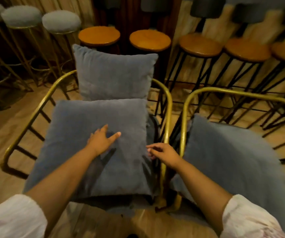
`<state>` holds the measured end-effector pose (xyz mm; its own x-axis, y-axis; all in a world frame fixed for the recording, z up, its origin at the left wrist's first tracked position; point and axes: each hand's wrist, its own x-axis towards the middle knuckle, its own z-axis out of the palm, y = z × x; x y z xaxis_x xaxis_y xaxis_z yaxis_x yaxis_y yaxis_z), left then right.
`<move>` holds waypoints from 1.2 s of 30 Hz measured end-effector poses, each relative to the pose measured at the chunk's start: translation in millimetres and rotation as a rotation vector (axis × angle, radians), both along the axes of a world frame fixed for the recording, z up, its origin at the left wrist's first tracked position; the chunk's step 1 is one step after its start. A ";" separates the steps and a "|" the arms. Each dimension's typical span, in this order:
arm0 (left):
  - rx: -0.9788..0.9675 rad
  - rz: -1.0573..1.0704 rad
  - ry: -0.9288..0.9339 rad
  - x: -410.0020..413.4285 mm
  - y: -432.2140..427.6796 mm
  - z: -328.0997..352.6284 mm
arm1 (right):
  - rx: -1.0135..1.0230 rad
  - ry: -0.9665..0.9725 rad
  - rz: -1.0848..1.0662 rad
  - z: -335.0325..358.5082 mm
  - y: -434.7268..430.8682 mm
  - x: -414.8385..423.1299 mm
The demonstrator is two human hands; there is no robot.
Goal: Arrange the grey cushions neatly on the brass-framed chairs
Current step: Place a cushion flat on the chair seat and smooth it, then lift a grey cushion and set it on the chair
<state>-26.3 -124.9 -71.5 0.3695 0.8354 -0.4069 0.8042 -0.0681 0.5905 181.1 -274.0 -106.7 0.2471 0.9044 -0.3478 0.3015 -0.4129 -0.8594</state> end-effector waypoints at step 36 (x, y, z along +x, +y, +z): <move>-0.119 -0.238 0.218 358.1 -146.6 -115.8 | -0.298 0.530 -1.148 -192.1 -296.3 300.3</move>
<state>331.9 -271.6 -187.3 0.4420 0.6784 -0.5869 0.8822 -0.2102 0.4213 481.5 -570.3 -298.8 0.5957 0.1406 -0.7908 -0.6959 -0.4013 -0.5956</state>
